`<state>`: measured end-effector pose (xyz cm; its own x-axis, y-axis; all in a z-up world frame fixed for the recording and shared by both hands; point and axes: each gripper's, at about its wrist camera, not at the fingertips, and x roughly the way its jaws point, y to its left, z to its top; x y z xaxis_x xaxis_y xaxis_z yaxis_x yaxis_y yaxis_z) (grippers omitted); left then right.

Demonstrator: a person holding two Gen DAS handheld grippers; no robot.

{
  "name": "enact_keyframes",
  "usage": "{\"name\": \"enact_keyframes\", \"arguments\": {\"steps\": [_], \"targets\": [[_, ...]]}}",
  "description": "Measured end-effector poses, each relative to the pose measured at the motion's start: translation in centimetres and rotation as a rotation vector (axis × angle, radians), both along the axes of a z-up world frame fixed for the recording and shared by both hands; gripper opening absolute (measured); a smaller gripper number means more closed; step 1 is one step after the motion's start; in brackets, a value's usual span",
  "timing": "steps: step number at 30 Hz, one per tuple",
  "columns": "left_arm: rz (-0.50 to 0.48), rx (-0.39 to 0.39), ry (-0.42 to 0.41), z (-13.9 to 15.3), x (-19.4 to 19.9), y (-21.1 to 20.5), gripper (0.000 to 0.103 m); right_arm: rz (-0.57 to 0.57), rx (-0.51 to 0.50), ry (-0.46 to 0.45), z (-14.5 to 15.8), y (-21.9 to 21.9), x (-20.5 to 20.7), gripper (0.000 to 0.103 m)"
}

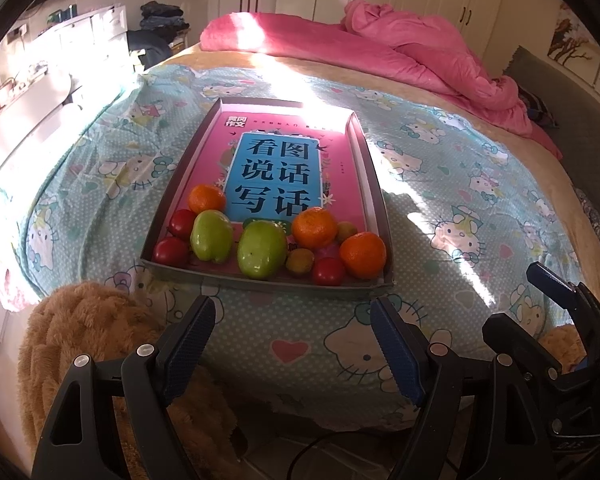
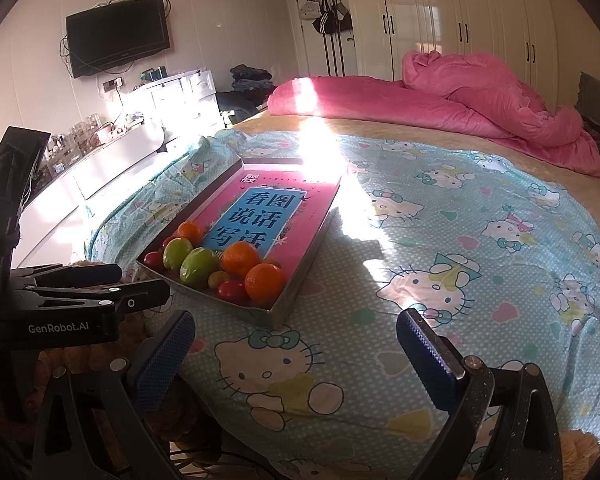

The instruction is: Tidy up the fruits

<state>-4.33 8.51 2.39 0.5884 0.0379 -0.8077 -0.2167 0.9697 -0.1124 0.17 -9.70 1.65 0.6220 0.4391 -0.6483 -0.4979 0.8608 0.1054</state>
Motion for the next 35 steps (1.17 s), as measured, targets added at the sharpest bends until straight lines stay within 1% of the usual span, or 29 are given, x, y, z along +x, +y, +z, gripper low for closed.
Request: {"name": "enact_keyframes", "arguments": {"steps": [21,23,25,27,29,31,33,35], "targets": [[-0.007,0.016,-0.004,0.2,0.0,-0.2,0.081,-0.001,0.000,0.002,0.2,-0.1,-0.1,0.102],[-0.007,0.034,-0.007,0.2,0.0,-0.3,0.081,-0.001,-0.001,0.001,0.2,-0.1,-0.1,0.102],[-0.001,0.071,-0.015,0.4,0.0,-0.4,0.081,-0.003,0.000,0.003,0.2,-0.1,0.0,0.102],[0.008,0.082,-0.029,0.6,-0.1,-0.2,0.081,-0.005,-0.003,0.005,0.2,-0.1,0.0,0.102],[0.010,0.068,-0.028,0.5,0.2,0.1,0.081,-0.012,-0.001,0.005,0.2,-0.2,0.2,0.102],[0.019,0.044,-0.004,0.2,0.9,0.7,0.081,-0.024,0.002,0.009,0.2,-0.5,0.6,0.102],[0.047,-0.002,0.007,0.0,1.6,1.8,0.081,-0.037,0.003,0.012,0.1,-0.9,1.0,0.102],[0.077,-0.022,-0.001,0.2,2.4,3.1,0.081,-0.070,0.017,0.026,0.0,-1.9,2.0,0.102]]}}
